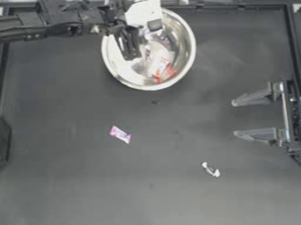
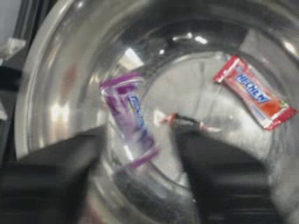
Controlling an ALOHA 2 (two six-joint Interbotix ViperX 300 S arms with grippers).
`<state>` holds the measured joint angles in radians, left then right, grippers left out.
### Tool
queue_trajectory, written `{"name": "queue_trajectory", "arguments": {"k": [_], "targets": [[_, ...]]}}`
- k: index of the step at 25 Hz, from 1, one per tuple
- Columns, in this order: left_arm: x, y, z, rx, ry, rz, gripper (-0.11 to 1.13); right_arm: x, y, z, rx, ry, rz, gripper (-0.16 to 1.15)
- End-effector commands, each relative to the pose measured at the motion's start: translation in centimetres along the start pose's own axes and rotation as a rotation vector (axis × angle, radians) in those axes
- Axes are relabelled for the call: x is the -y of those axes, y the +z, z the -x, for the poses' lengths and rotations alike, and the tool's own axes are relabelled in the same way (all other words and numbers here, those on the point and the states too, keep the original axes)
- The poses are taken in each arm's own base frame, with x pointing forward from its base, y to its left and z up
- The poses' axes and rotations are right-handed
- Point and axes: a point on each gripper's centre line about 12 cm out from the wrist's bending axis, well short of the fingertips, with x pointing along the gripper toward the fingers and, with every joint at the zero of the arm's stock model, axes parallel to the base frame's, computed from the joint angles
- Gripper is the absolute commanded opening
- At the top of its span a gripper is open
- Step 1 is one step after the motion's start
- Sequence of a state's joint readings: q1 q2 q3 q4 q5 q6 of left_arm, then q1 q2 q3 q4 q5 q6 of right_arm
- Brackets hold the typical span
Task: Put candies in bowl
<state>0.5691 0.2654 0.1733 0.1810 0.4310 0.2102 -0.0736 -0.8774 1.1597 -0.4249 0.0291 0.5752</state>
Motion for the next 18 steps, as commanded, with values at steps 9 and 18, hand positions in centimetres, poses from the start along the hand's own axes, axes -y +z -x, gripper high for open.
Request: {"name": "queue_trajectory", "arguments": {"k": [9, 18], "targets": [[-0.8, 3.0, 5.3, 0.124, 0.029, 0.019, 0.98, -0.1, 0.5, -0.1, 0.015, 0.005, -0.005, 0.98], [2.6, 2.9, 12.8, 0.239, -0.026, 0.016, 0.96, 0.2, 0.0, 0.0, -0.044, -0.03, -0.08, 0.98]]}}
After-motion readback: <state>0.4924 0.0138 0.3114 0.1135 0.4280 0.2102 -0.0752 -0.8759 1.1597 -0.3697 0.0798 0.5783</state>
